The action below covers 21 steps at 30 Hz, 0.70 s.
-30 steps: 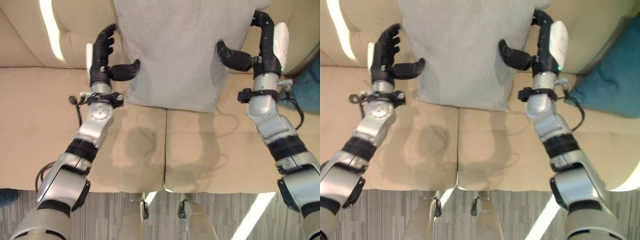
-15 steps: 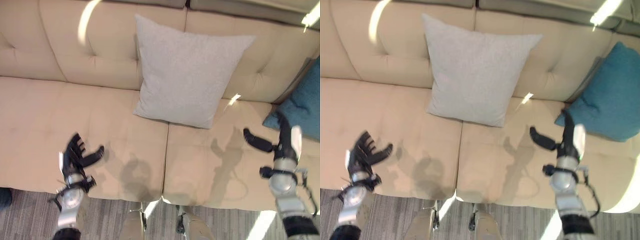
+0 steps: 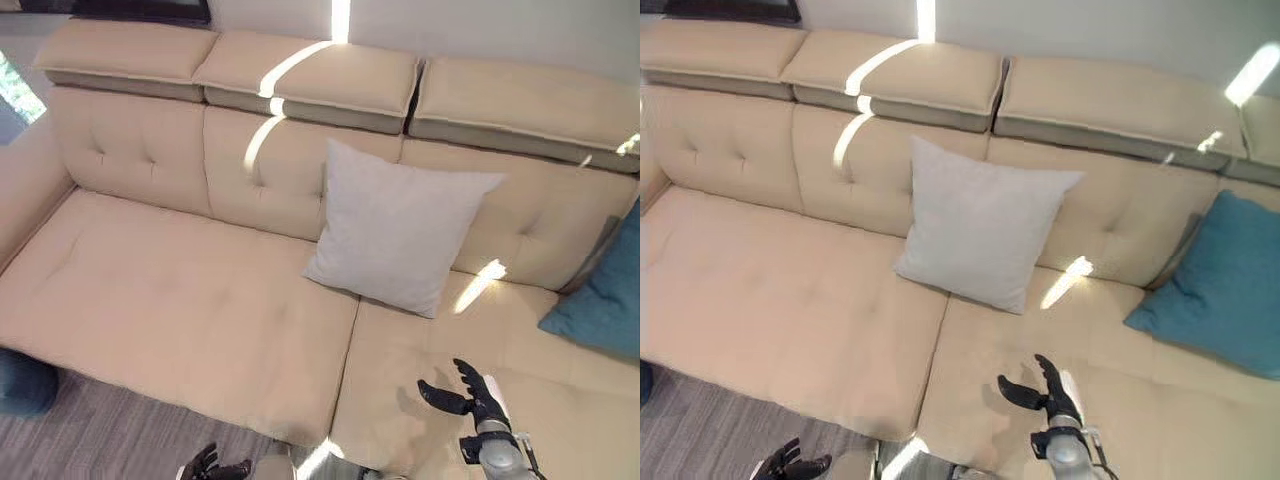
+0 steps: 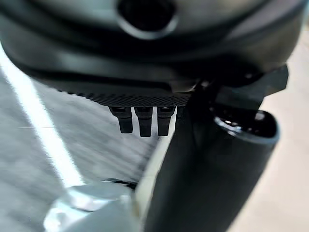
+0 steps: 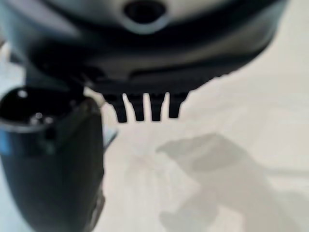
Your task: Pick up all the scattered cushions and arrange them neatly on the sofa.
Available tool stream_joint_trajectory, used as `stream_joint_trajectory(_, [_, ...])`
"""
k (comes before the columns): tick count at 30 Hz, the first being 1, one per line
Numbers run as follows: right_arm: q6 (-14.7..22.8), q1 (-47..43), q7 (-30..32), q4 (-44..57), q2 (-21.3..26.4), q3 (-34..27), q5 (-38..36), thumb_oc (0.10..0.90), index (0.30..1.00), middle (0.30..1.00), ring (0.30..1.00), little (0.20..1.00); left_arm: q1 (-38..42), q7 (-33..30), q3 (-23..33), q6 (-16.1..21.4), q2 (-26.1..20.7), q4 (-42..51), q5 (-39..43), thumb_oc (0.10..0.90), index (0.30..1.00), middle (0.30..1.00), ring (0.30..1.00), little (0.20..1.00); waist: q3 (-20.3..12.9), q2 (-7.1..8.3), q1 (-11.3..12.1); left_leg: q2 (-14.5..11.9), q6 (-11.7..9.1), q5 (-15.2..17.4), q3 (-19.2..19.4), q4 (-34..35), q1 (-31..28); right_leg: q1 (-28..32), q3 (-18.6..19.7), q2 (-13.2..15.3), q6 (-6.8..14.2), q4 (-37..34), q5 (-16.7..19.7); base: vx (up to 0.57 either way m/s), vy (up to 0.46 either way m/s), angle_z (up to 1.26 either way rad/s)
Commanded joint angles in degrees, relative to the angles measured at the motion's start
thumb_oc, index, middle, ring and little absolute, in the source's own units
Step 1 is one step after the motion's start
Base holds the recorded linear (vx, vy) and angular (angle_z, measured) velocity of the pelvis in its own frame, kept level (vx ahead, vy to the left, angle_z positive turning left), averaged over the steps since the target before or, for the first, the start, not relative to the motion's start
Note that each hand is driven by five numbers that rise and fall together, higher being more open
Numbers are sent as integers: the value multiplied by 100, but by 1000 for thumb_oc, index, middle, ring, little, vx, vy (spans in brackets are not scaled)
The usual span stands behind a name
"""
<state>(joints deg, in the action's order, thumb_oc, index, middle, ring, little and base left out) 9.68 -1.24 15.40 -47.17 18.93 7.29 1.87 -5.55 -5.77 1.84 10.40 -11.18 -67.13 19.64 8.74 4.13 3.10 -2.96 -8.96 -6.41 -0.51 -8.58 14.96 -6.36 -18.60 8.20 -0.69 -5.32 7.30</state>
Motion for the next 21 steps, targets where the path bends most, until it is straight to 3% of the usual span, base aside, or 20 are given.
stream_joint_trajectory(1, [210, 55, 128, 234, 305, -270, -235, 800, 900, 900, 900, 900, 15, -151, 66, 220, -277, 379, -112, 800, 900, 900, 900, 900, -52, -40, -130, -186, 335, 1179, 327, -515, -557, 95, 35, -37, 697, 32, -746, -94, 59, 19])
stream_joint_trajectory(2, [173, -5, 120, 25, 309, -215, -221, 800, 900, 900, 900, 900, 36, -179, 52, 239, -268, 353, -145, 800, 900, 900, 900, 900, -78, -39, -159, -228, 319, 1225, 401, -611, -699, 80, -22, -6, 698, 32, -706, -105, 135, 53])
stream_joint_trajectory(4, [35, -109, 43, -529, 271, -157, -240, 800, 900, 900, 900, 900, 163, -206, -55, 196, -263, 337, -266, 800, 900, 900, 900, 900, -274, -137, -267, -80, 356, 1387, 534, 128, -1272, 3, -107, 33, 807, 32, -507, -57, 205, 55])
stream_joint_trajectory(10, [-144, -281, -36, -952, 176, -17, -251, 800, 900, 900, 900, 900, 447, -235, -227, 220, -413, 425, -305, 800, 900, 900, 900, 900, -192, -77, -251, 226, 557, 1340, 254, 711, -1420, -318, -9, 193, 986, 82, -109, -93, 172, 24])
stream_joint_trajectory(13, [-213, -372, -55, -994, 126, 49, -216, 800, 900, 900, 900, 900, 529, -249, -286, 191, -502, 369, -412, 800, 900, 900, 900, 900, -110, -53, -240, 292, 675, 1229, 202, 836, -1409, -501, 171, 248, 1076, 347, -85, -166, 118, -17])
stream_joint_trajectory(17, [-200, -321, -80, -1004, 71, 102, -256, 800, 900, 900, 900, 900, 718, -266, -462, 214, -629, 368, -457, 800, 900, 900, 900, 900, -7, -61, -334, 331, 808, 1130, -26, 775, -1219, -553, 1363, -38, 1090, 1095, -522, -178, 34, -1])
stream_joint_trajectory(18, [-200, -323, -80, -1004, 69, 102, -256, 800, 900, 900, 900, 900, 720, -266, -461, 214, -631, 368, -457, 800, 900, 900, 900, 900, -20, -54, -337, 338, 809, 1119, -27, 775, -1200, -569, 1363, -31, 1091, 1090, -513, -98, -22, 33])
stream_joint_trajectory(20, [-177, -224, -118, -1141, 27, 102, -370, 800, 900, 900, 900, 900, 741, -244, -544, 199, -658, 415, -438, 800, 900, 900, 900, 900, -102, -53, -353, 386, 845, 1007, -335, 724, -1025, -319, 1976, -321, 986, 1447, -838, -112, -83, 66])
stream_joint_trajectory(21, [-175, -213, -135, -1163, 4, 102, -426, 800, 900, 900, 900, 900, 753, -241, -554, 195, -670, 423, -416, 800, 900, 900, 900, 900, -147, -45, -333, 384, 833, 961, -416, 735, -973, -230, 2088, -390, 963, 1482, -934, -85, -88, 102])
